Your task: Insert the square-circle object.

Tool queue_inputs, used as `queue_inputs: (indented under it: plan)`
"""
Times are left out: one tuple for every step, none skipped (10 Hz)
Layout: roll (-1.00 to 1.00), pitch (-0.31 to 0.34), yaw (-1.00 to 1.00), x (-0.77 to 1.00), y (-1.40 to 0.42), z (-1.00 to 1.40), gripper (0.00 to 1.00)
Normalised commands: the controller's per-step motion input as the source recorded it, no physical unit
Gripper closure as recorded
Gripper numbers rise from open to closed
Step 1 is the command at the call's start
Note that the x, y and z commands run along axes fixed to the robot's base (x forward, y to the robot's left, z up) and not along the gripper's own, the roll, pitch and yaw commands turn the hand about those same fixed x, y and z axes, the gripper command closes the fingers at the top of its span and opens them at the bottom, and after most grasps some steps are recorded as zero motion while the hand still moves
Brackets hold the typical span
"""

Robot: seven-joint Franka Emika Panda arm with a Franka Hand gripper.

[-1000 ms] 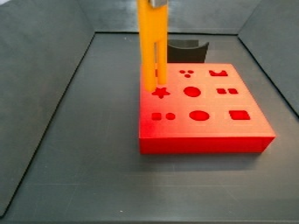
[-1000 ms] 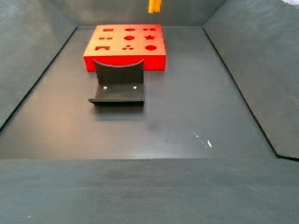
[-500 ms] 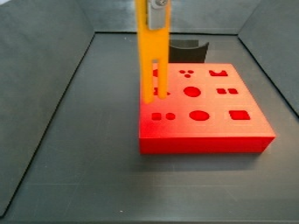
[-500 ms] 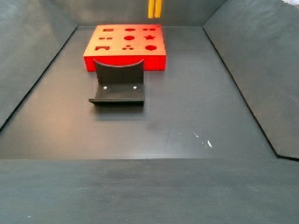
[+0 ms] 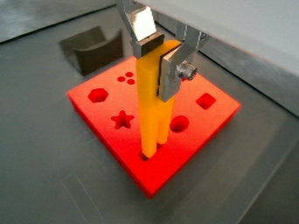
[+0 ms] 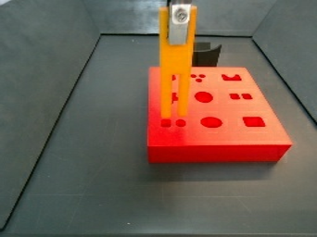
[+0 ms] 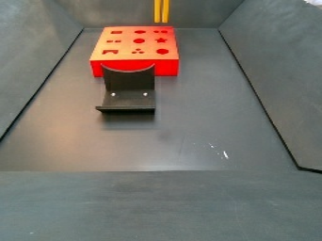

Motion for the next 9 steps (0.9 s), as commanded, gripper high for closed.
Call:
queue_inputs:
  plan:
    - [0.02, 0.084, -0.73, 0.18, -0.03, -0.09, 1.0]
    - [0.05, 0.02, 0.0, 0.0, -0.01, 0.0, 1.0]
    - [0.05, 0.0, 0.0, 0.0, -0.1, -0.06, 1.0]
    - [0.25, 0.029, 0.28, 0.25, 0.0, -0.19, 1.0]
    - [0.44, 0.09, 0.18, 0.28, -0.04, -0.25, 1.0]
    - [0.48, 0.1, 0.15, 0.28, -0.18, -0.23, 1.0]
    - [0.26, 0.024, 0.03, 0.18, -0.24, -0.26, 1.0]
    - [0.04, 0.0, 0.0, 0.09, -0.12, -0.25, 1.0]
    - [0.02, 0.0, 0.0, 0.01, 0.0, -0.25, 1.0]
